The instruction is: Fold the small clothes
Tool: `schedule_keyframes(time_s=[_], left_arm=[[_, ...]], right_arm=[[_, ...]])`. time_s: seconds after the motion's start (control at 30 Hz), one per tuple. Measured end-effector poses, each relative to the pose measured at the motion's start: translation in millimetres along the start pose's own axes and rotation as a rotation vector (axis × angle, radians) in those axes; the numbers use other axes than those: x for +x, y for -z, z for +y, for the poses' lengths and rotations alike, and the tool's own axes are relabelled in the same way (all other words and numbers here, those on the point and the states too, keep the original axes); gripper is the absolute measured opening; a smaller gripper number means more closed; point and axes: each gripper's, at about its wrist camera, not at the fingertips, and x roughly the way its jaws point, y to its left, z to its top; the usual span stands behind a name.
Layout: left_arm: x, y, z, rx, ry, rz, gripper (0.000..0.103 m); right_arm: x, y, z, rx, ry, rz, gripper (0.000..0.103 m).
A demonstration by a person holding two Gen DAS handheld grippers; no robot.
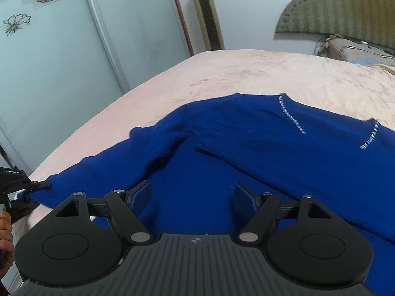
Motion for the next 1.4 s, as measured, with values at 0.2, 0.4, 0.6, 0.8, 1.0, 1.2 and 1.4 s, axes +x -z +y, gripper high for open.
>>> schedule_keyframes(time_s=[0.2,0.4,0.6,0.8,1.0,1.2,1.4], left_arm=[[7,-42,-49,0.228,-0.095,-0.186,0.008],[21,-70,-119,0.354,-0.156,-0.39,0.008],[9,-11,-203,0.628,0.099,-0.332,0.008],[14,116,-249,0.973,0.415,-0.034,0.008],[21,221,-241,1.296,0.487,0.216,0.009],[0,271,-203,1.581,0.497,0.249,0.071],[-40,293,-161,1.879,0.573,0.001,0.103]], right_arm=[[-11,6,-24,0.058,0.032,-0.017,0.078],[-13,13,-50,0.132,0.084,-0.019,0.078],[-24,18,-74,0.202,0.123,-0.055,0.079],[-38,23,-103,0.287,0.192,-0.093,0.079],[-49,27,-128,0.355,0.227,-0.121,0.079],[-44,26,-133,0.37,0.187,-0.109,0.079],[-30,22,-123,0.354,0.161,-0.076,0.079]])
